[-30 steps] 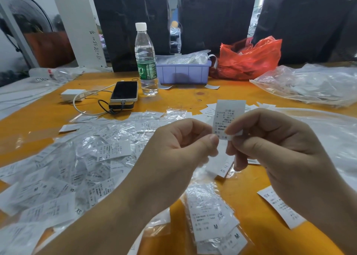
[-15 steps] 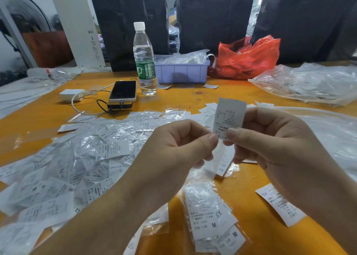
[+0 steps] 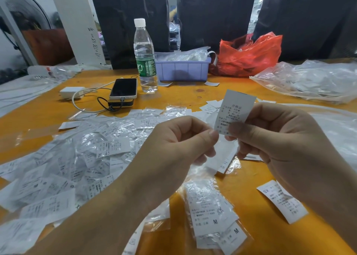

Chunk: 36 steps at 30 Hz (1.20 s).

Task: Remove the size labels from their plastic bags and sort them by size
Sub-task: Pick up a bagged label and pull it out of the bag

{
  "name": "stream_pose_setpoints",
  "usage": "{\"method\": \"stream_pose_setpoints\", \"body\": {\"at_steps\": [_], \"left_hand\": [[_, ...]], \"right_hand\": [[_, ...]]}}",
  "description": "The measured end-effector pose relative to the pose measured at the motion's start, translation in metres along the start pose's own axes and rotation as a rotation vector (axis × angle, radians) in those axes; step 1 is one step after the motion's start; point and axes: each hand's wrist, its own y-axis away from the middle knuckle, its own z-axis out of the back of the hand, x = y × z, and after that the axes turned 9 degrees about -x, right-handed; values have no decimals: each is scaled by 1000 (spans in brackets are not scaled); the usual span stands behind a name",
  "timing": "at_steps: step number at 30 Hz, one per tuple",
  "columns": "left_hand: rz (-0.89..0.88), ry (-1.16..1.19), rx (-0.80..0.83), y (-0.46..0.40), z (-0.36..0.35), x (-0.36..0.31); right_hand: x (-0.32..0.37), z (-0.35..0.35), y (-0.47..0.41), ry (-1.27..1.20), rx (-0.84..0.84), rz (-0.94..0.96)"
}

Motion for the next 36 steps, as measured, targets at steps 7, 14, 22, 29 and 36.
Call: {"method": "stream_pose_setpoints", "body": {"at_steps": [7,14,22,29,36], "left_hand": [[-17,-22,10,1,0,0],[-15,-12,7,0,1,0],[33,43,-11,0,2,-2],[36,78,-13,1,1,-2],[19,-4,-88,0,2,3]], "right_hand": [[-3,0,0,12,46,-18],[-3,3,-3,-52,117,-132],[-7,3,-3,22,94,-133],[-8,-1,2,75,60,-43],[-6,-1,2,197,120,36]]}}
